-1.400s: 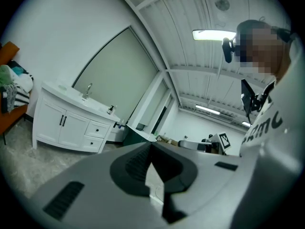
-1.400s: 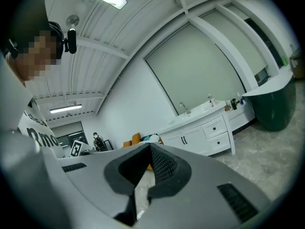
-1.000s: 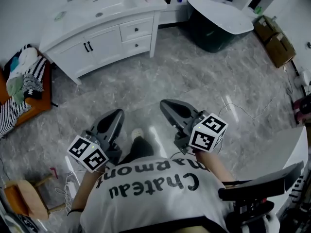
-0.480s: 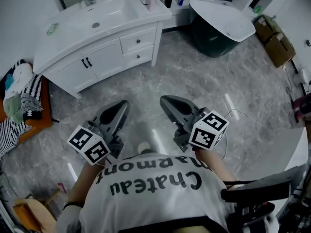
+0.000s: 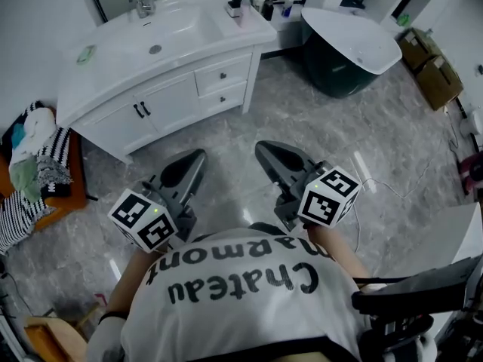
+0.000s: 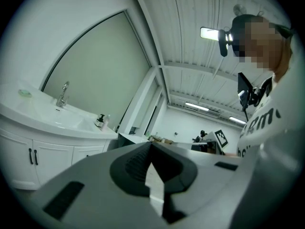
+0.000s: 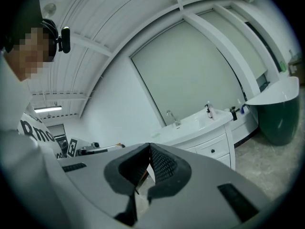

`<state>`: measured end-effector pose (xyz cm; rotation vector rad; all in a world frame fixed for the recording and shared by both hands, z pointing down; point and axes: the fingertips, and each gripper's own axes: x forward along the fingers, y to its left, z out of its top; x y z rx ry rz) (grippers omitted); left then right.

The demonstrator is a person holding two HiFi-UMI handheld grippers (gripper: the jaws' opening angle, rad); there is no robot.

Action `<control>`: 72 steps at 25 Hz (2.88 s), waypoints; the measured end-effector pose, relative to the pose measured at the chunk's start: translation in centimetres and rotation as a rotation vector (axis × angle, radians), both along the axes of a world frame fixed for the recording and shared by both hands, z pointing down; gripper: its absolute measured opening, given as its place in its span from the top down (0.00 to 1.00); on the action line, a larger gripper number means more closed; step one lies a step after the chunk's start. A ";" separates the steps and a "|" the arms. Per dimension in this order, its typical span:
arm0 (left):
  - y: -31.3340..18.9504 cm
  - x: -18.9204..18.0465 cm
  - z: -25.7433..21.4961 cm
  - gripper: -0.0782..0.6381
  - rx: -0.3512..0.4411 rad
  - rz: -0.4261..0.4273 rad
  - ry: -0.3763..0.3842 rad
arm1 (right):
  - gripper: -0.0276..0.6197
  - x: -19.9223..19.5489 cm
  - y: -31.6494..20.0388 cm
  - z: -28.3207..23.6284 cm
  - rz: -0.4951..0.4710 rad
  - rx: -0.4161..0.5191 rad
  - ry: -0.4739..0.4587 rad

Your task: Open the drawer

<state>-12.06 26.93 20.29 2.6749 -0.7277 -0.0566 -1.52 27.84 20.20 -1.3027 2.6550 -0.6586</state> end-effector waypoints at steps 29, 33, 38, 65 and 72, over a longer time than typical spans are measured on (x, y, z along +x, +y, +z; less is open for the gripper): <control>-12.6 4.8 3.1 0.88 -0.098 -0.056 0.010 | 0.94 0.8 -14.4 1.8 -0.094 -0.080 -0.046; -15.3 6.1 3.9 0.88 -0.126 -0.065 -0.003 | 0.94 1.8 -17.5 2.7 -0.116 -0.117 -0.041; -18.7 7.2 5.2 0.88 -0.146 -0.082 0.001 | 0.94 2.6 -21.4 3.7 -0.145 -0.134 -0.036; -31.4 11.7 16.6 0.88 -0.273 -0.190 -0.113 | 0.94 4.9 -35.8 15.9 -0.301 -0.268 0.002; -34.1 10.4 19.6 0.88 -0.335 -0.195 -0.074 | 0.94 3.7 -38.8 18.2 -0.274 -0.301 -0.029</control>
